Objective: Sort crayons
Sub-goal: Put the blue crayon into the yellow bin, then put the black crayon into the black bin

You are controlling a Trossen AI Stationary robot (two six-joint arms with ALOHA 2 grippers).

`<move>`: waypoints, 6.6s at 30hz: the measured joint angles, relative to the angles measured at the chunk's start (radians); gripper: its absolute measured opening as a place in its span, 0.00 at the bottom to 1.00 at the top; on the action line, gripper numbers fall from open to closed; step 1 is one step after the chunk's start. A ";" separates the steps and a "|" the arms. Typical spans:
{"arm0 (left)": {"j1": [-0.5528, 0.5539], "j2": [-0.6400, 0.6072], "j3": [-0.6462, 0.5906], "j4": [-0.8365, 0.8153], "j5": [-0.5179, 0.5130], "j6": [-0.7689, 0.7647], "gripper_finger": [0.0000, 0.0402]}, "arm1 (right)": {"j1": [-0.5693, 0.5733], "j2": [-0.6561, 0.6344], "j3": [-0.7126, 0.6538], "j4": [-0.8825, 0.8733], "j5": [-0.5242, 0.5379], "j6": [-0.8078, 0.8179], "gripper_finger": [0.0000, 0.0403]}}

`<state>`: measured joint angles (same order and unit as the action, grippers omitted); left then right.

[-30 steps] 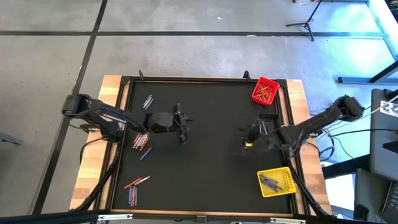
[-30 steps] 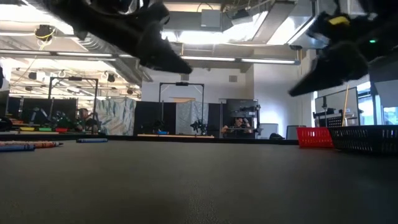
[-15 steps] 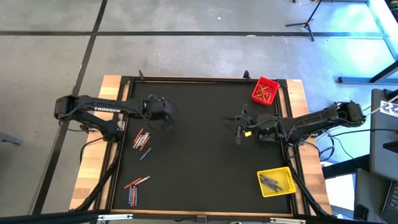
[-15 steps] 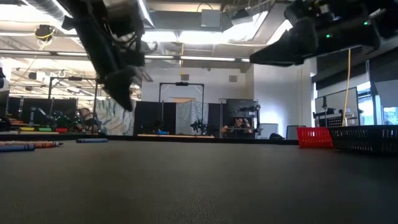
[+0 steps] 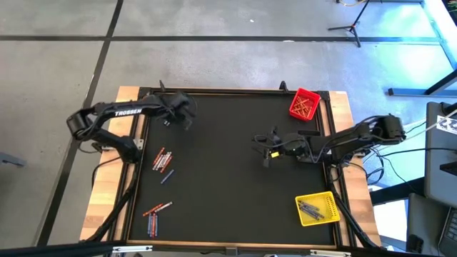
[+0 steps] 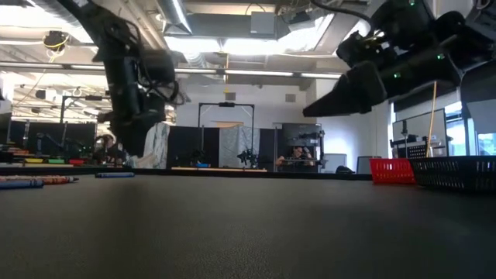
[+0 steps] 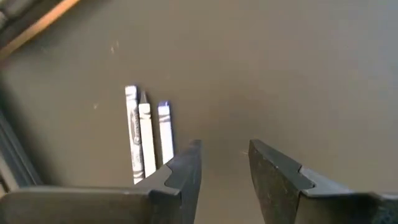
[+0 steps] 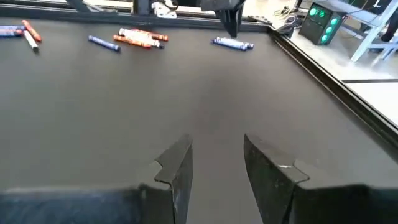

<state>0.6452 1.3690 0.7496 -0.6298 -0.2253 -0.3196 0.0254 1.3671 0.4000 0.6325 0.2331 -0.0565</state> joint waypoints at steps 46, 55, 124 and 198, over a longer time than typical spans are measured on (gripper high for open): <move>0.111 0.145 -0.004 0.027 0.108 0.099 0.03 | 0.000 0.019 0.001 0.024 -0.010 -0.022 0.35; -0.057 -0.060 -0.003 0.100 0.101 0.101 0.03 | 0.000 0.019 0.002 0.064 -0.063 0.028 0.46; -0.594 0.302 -0.062 1.422 0.264 0.409 0.30 | 0.074 -0.061 0.181 -0.249 -0.065 -0.012 0.07; -0.579 0.177 -0.006 1.005 -0.035 0.372 0.32 | 0.497 -0.127 0.298 -1.141 0.587 0.511 0.38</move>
<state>0.0665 1.5465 0.7437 0.3753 -0.2602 0.0521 0.5221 1.2404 0.6982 -0.5083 0.8196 0.4542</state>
